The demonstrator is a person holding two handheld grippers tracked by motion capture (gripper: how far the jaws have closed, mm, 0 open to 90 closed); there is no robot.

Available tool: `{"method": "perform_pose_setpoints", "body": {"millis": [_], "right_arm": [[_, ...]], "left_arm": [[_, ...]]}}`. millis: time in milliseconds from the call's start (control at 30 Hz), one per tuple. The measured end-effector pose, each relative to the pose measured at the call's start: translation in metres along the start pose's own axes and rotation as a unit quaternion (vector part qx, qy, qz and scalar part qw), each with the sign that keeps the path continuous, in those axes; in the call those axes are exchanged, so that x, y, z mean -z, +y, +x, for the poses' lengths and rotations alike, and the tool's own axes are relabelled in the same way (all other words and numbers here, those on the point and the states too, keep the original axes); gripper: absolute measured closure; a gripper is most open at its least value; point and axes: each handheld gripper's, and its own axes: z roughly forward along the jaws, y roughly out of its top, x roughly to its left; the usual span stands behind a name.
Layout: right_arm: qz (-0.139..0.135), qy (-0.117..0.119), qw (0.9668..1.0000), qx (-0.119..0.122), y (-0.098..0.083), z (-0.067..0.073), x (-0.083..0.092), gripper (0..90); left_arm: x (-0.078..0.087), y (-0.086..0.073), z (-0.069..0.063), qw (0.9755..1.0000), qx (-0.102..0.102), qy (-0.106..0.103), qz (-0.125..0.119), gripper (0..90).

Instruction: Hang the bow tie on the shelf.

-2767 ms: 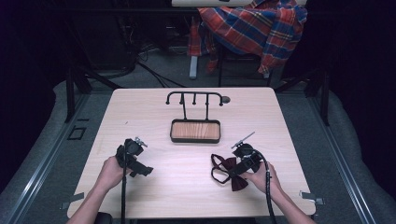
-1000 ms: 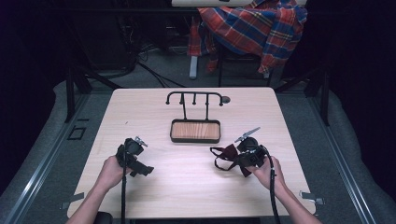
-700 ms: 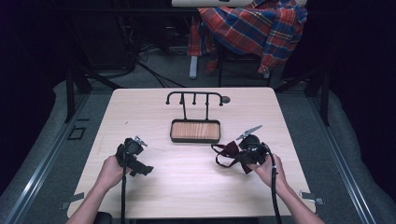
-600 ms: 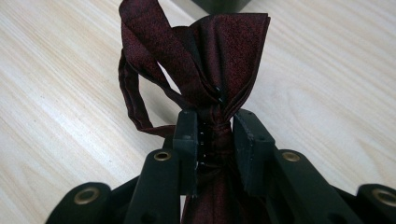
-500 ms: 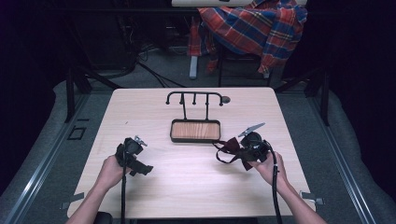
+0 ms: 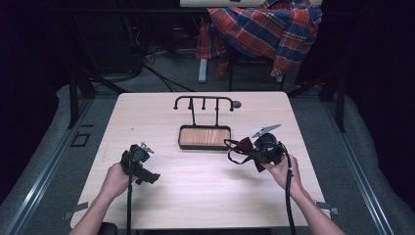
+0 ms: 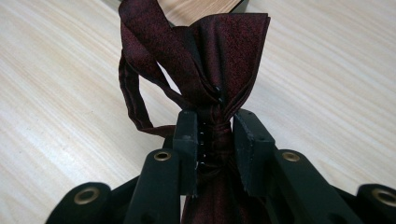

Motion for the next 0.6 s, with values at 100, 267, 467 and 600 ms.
{"method": "perform_pose_setpoints", "body": {"millis": [100, 267, 467, 600], "right_arm": [[-0.008, -0.005, 1.0000, 0.001, 0.003, -0.001, 0.001, 71.8], [-0.012, -0.009, 0.9999, 0.003, 0.008, 0.000, 0.000, 71.8], [-0.019, -0.016, 0.9996, 0.011, 0.018, 0.004, -0.004, 71.9], [-0.022, -0.018, 0.9995, 0.016, 0.022, 0.004, -0.005, 71.9]], "left_arm": [[0.001, 0.000, 0.000, 1.0000, 0.001, -0.001, 0.000, 0.1], [0.000, 0.000, 0.000, 1.0000, -0.001, 0.000, 0.001, 0.1], [0.001, 0.000, -0.001, 1.0000, -0.001, 0.000, -0.002, 0.1], [0.000, 0.000, 0.001, 1.0000, 0.001, -0.001, 0.001, 0.1]]}}
